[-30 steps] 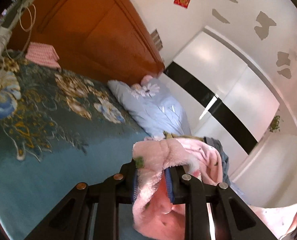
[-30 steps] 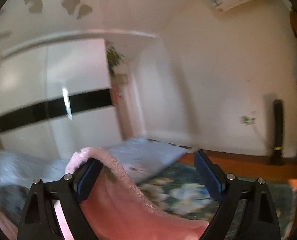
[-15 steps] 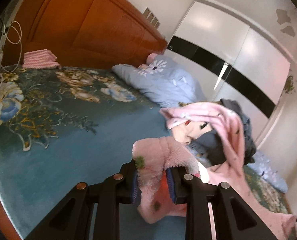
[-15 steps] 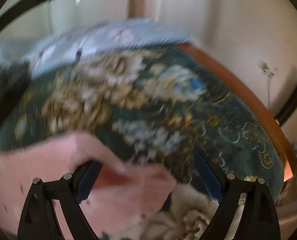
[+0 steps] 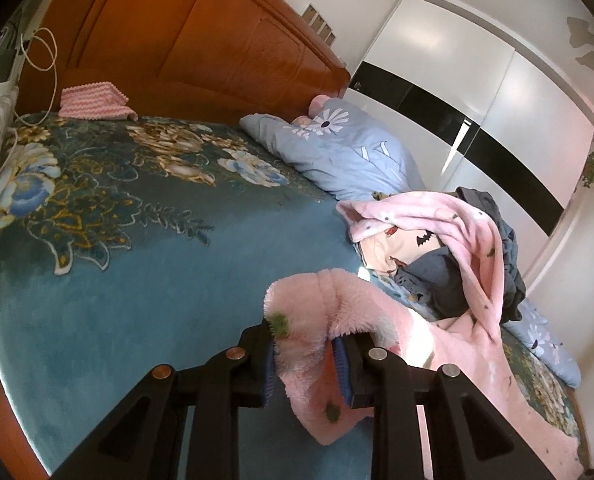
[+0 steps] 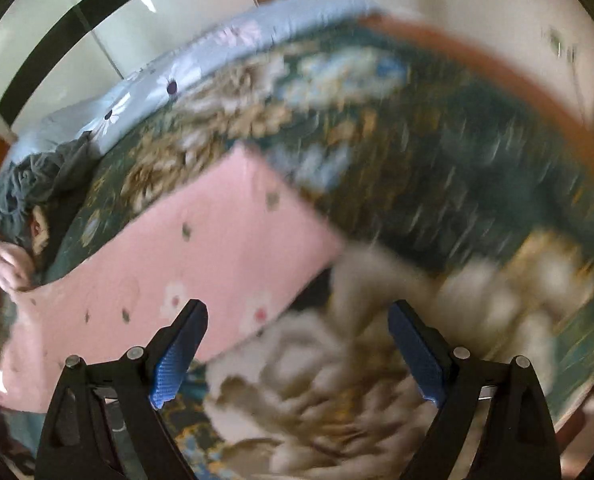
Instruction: Fold clothes
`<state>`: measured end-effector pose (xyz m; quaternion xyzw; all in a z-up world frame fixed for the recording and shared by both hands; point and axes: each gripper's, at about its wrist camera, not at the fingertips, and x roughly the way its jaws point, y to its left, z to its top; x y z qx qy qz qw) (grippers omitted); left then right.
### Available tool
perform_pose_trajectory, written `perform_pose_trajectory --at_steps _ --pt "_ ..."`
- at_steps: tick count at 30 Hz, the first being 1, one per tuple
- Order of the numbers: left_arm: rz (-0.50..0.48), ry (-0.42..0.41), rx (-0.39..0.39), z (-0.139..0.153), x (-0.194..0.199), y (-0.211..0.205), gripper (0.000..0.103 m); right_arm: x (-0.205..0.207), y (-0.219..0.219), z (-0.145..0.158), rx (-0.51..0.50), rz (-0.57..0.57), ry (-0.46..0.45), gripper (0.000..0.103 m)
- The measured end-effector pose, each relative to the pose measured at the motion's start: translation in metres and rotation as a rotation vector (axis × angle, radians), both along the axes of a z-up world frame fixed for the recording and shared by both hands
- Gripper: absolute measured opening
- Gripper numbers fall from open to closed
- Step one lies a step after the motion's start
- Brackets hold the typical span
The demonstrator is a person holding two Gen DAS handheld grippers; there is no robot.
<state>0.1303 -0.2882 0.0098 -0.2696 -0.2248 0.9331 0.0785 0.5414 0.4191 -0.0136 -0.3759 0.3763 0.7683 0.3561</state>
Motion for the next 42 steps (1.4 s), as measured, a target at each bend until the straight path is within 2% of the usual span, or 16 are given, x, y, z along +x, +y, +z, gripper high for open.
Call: perform_pose_trajectory --at_steps 1,5,8,10,13,16,21,23,31,34,36,38,39,42 --pt "0.000 -0.005 0.002 -0.001 0.001 -0.001 0.028 0.001 0.001 -0.011 -0.042 -0.018 0.028 0.092" --pt "-0.001 -0.004 0.008 -0.001 0.003 -0.004 0.028 0.008 0.009 -0.022 -0.086 -0.135 0.162 0.089" --pt "-0.001 -0.001 0.006 0.000 0.003 -0.003 0.028 0.009 0.016 -0.023 -0.103 -0.190 0.206 0.068" --pt "-0.002 -0.002 0.004 0.000 0.003 -0.002 0.028 0.009 0.020 -0.024 -0.117 -0.229 0.231 0.041" --pt "-0.004 -0.003 0.007 -0.001 0.002 -0.001 0.028 0.008 0.022 -0.030 -0.156 -0.275 0.265 0.021" --pt "-0.008 0.003 0.015 0.001 0.003 -0.003 0.028 0.009 0.019 -0.026 -0.135 -0.298 0.267 0.008" --pt "-0.022 0.020 0.028 0.005 0.006 -0.002 0.028 0.032 0.013 0.008 0.011 -0.370 0.274 0.000" --pt "-0.029 0.031 0.030 0.008 0.007 -0.001 0.028 0.047 0.010 0.025 0.079 -0.403 0.274 0.000" --pt "-0.043 0.010 0.040 0.008 0.006 0.002 0.030 0.001 -0.011 0.019 0.109 -0.220 0.254 0.003" --pt "-0.039 -0.024 0.065 0.002 0.011 -0.005 0.041 -0.017 -0.020 0.017 0.120 -0.146 0.248 0.003" --pt "-0.030 -0.061 0.111 -0.006 0.016 -0.013 0.051 -0.048 -0.040 0.013 0.133 -0.050 0.250 0.003" --pt "-0.040 -0.113 0.192 -0.016 0.020 -0.023 0.054 -0.078 -0.059 0.010 0.146 0.047 0.252 0.003" --pt "-0.046 -0.142 0.233 -0.022 0.022 -0.027 0.055 -0.093 -0.068 0.009 0.152 0.095 0.253 0.007" --pt "-0.064 -0.231 0.366 -0.041 0.035 -0.039 0.058 -0.139 -0.097 0.004 0.171 0.240 0.256 0.028"
